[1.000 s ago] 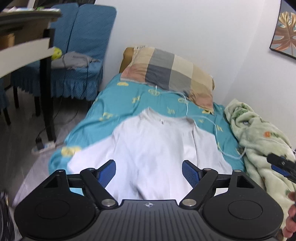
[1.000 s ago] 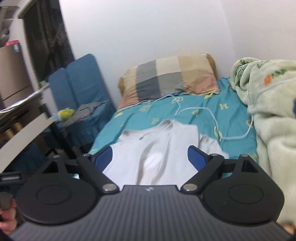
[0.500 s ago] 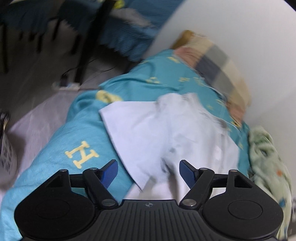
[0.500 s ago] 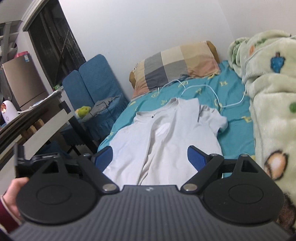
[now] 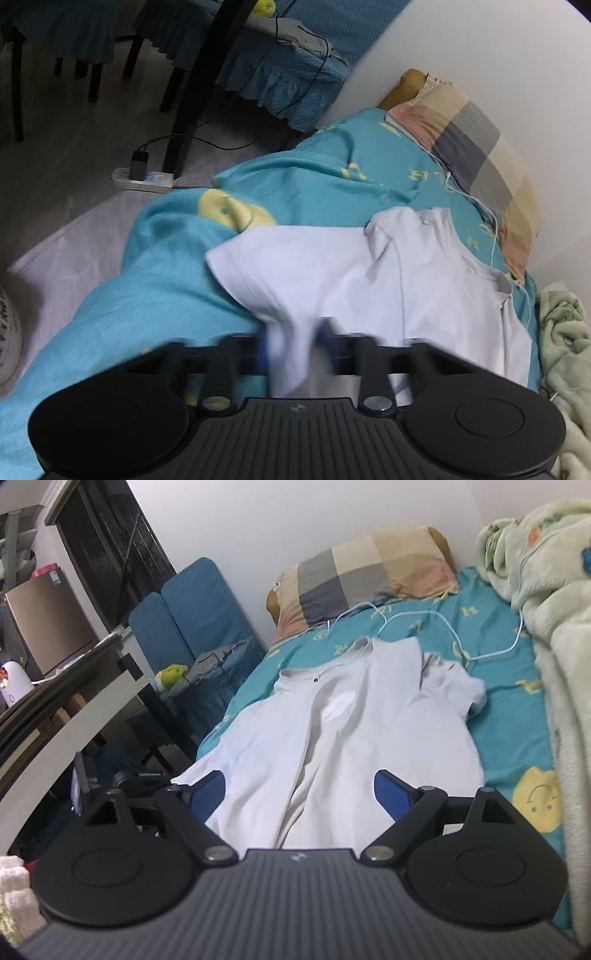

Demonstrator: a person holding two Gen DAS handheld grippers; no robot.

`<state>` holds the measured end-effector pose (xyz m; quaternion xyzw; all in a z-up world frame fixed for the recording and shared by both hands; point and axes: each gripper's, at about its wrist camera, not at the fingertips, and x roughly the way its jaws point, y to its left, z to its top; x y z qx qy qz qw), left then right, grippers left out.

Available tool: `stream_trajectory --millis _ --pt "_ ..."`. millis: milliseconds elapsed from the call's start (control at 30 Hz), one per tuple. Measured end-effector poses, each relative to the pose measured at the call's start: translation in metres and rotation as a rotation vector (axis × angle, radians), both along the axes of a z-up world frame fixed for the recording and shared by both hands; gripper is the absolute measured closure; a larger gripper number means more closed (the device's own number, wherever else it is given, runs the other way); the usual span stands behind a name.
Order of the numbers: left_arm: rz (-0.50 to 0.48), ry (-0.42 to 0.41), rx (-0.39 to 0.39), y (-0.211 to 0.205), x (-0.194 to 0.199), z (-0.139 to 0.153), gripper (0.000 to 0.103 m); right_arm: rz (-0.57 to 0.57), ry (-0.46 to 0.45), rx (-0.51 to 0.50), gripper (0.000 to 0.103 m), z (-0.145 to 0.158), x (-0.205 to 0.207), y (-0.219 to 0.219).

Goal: Fold clothes

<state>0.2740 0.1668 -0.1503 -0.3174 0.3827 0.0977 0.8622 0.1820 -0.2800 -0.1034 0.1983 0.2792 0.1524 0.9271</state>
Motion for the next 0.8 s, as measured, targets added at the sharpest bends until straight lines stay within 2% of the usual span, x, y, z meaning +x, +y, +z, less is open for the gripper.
stream_trajectory --millis 133,300,400,500,600,700,800 --pt "0.007 -0.060 0.057 -0.001 0.005 0.022 0.099 -0.009 0.008 -0.008 0.014 -0.003 0.001 0.001" --pt "-0.002 -0.108 0.136 0.018 0.023 0.070 0.099 -0.018 0.002 -0.018 0.014 -0.004 0.001 0.000" --pt "0.009 -0.128 0.204 0.039 0.044 0.093 0.099 -0.025 0.016 -0.016 0.014 -0.009 0.008 -0.002" --pt "0.021 -0.110 0.291 0.055 0.075 0.105 0.099 -0.033 0.031 -0.014 0.014 -0.015 0.015 -0.004" --pt "0.054 -0.071 0.369 0.070 0.109 0.104 0.099 -0.038 0.041 -0.040 0.014 -0.022 0.026 -0.002" --pt "0.084 -0.005 0.437 0.080 0.143 0.085 0.099 -0.047 0.061 -0.058 0.014 -0.032 0.037 -0.003" --pt "0.081 0.036 0.407 0.087 0.156 0.061 0.098 -0.053 0.086 -0.068 0.014 -0.041 0.045 -0.003"
